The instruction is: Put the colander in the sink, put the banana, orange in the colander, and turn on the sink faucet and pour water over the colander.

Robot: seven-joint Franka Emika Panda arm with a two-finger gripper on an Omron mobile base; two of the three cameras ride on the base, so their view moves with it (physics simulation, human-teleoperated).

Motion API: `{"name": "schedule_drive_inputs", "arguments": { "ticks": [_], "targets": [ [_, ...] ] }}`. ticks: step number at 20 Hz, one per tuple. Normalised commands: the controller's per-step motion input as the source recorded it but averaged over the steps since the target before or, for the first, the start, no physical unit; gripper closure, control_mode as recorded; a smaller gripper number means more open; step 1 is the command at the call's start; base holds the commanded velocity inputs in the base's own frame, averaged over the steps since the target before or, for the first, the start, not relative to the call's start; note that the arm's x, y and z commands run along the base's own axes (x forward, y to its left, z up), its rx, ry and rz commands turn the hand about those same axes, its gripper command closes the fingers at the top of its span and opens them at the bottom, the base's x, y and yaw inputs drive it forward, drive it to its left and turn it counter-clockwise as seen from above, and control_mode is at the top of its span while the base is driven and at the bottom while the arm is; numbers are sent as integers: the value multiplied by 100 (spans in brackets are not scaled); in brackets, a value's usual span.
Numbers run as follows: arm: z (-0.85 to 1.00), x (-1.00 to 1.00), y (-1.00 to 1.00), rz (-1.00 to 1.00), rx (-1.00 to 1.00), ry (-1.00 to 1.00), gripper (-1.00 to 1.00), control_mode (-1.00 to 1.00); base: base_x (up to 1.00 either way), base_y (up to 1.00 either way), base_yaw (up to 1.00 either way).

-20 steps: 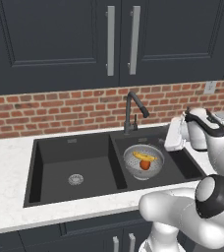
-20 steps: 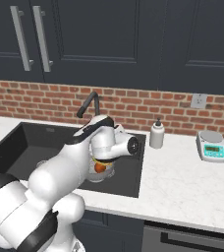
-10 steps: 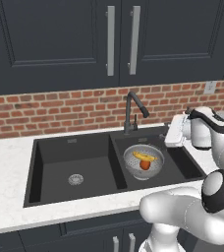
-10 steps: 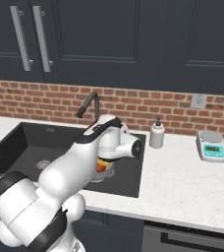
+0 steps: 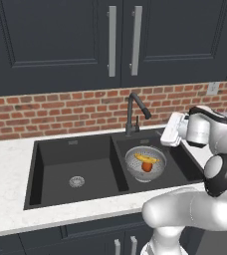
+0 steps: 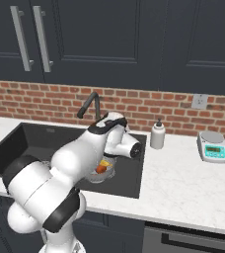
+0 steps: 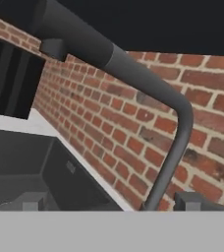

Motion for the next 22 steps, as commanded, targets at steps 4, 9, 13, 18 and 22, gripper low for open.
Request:
{"name": "schedule_drive_inputs", "arguments": {
  "ticks": [4, 9, 13, 18, 22],
  "targets": [
    [0, 49, 3, 0, 1, -6, -100, -100, 0, 0, 0],
    [0, 28, 0, 0, 5, -2, -100, -100, 0, 0, 0],
    [0, 9, 0, 0, 7, -2, -100, -100, 0, 0, 0],
    [0, 6, 7, 0, 6, -5, -100, -100, 0, 0, 0],
    [0, 22, 19, 0, 1, -6, -100, -100, 0, 0, 0]
  ]
}}
